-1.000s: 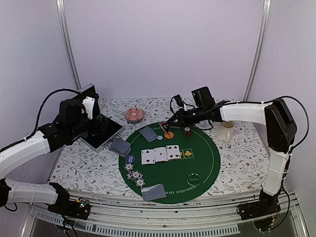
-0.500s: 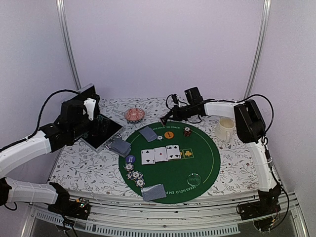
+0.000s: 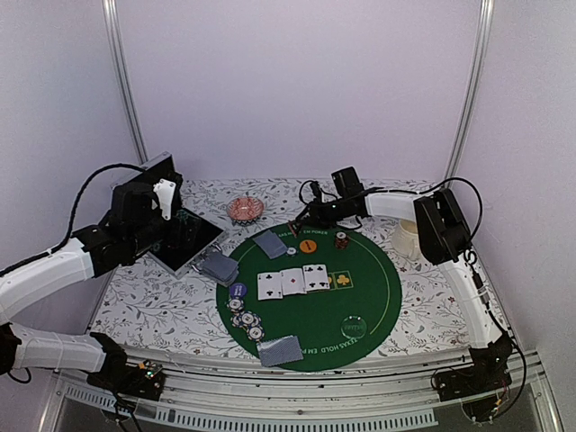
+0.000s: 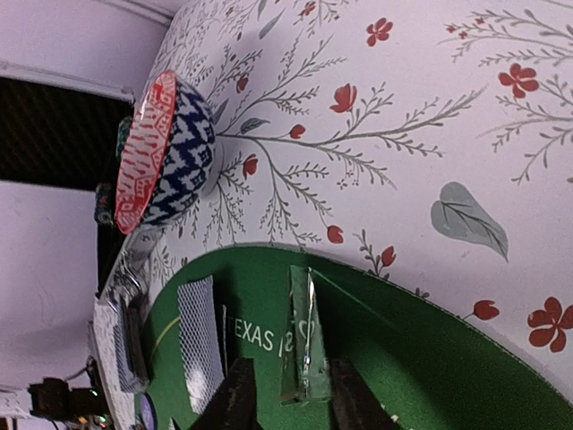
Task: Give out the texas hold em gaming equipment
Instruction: Place the all-in button in the big blind area.
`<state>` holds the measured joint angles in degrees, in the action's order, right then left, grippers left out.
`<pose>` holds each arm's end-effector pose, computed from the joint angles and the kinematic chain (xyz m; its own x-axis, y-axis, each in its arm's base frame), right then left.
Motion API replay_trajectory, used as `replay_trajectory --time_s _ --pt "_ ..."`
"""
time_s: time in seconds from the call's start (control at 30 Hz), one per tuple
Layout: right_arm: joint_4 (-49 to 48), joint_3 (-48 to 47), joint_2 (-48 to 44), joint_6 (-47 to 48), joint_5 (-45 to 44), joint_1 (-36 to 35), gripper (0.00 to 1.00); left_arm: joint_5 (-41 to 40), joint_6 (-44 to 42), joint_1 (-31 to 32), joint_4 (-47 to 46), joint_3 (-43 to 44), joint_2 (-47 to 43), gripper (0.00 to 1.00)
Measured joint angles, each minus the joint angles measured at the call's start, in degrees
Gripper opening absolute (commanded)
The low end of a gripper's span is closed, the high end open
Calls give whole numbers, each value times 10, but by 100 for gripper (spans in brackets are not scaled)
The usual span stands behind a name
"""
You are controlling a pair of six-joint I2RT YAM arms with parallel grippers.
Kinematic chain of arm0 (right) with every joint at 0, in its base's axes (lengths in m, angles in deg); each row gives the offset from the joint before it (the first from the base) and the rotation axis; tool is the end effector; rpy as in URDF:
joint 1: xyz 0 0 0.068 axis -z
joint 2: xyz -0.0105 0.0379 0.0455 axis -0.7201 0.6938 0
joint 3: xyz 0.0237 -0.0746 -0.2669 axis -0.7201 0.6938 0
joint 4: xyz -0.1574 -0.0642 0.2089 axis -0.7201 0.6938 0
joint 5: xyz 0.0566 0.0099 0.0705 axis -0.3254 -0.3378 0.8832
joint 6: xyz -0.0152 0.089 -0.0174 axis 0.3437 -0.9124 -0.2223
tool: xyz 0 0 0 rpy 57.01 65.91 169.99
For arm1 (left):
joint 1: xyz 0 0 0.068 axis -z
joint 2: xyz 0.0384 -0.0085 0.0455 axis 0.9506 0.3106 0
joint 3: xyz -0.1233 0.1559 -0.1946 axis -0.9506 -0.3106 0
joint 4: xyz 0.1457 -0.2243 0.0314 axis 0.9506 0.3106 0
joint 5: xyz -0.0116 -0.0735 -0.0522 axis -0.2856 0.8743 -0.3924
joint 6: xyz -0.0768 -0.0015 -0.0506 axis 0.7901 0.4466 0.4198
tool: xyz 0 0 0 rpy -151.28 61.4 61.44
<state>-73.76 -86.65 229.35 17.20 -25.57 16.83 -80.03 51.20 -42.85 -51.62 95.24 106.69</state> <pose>0.5027 0.3371 0.0949 -0.8759 -0.0498 -0.4800 -0.4163 0.5809 0.6994 0.2595 -0.1162 0.2587 -0.3990 0.1932 -0.8964 0.2230 0.9686 0.1095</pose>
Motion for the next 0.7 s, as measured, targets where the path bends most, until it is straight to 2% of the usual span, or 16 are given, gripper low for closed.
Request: replay_trajectory --time_s 0.07,0.17,0.27,0.53,0.7 --pt "5 0 0 -3 -3 0 55 0 0 0 0 0 0 98" --pt "13 0 0 -2 -17 0 71 1 0 0 0 -1 0 98" --pt "20 0 -3 7 -30 0 100 3 -1 0 0 -1 0 98" --pt "58 0 -47 52 -102 -3 99 45 -14 0 -7 -6 -1 98" --pt "91 0 -103 93 -125 -6 99 163 -58 0 -33 -27 -12 98"
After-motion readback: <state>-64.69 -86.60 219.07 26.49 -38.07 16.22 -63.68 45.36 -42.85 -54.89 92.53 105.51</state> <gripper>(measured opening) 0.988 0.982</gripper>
